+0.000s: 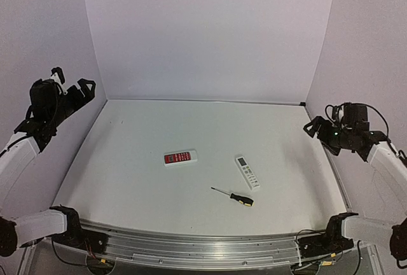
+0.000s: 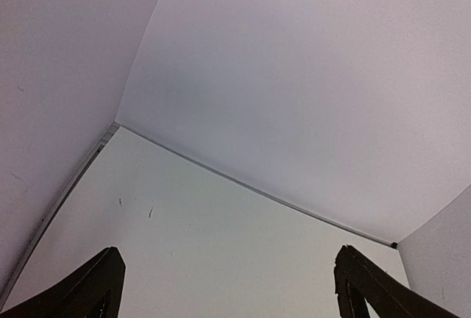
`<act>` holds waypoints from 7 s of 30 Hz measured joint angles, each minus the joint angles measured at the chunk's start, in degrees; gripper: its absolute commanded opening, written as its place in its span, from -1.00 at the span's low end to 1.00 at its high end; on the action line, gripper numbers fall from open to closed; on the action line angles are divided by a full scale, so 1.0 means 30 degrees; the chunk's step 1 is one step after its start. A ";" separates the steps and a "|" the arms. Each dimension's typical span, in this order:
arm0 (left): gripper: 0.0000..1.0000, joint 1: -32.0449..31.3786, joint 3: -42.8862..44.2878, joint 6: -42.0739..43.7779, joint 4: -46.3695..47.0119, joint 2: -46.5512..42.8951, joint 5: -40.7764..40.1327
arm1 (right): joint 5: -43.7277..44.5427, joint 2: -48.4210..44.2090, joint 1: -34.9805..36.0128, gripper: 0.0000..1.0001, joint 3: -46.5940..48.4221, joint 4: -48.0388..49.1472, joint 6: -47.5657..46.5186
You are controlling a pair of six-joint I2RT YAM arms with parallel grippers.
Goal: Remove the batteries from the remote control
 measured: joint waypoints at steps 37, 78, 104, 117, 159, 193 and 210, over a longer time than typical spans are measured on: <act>0.99 -0.0086 -0.4157 0.1039 0.3377 0.1014 0.8130 | 0.1803 1.6646 1.3620 -1.00 0.5551 -0.1220 -0.2315; 0.15 -1.0667 0.7448 2.7367 -0.8861 1.2208 2.7481 | -2.2505 1.4723 1.5898 -1.00 1.3062 -0.1663 0.3075; -1.00 -1.0764 0.2705 0.9681 0.3019 1.1655 2.2765 | -1.3616 0.9028 1.1679 0.65 1.0047 -0.1472 0.2601; -1.00 -1.0768 0.1207 -0.4003 0.9702 1.2590 1.8555 | -0.6981 0.8476 1.3262 0.64 0.5924 0.2328 0.2085; -1.00 -1.0732 0.0767 -0.6592 1.2520 1.3822 1.8797 | -0.6144 1.0790 1.3390 0.10 0.6164 0.6358 0.3478; -1.00 -1.0699 0.0753 -0.6239 1.0451 1.3813 1.8510 | -0.2763 1.0033 1.3493 -1.00 0.6625 0.2495 0.3266; -1.00 -0.9996 0.3521 -0.3393 0.7670 1.8322 1.8289 | -0.4624 0.8144 1.0739 -1.00 0.4558 0.1617 0.4277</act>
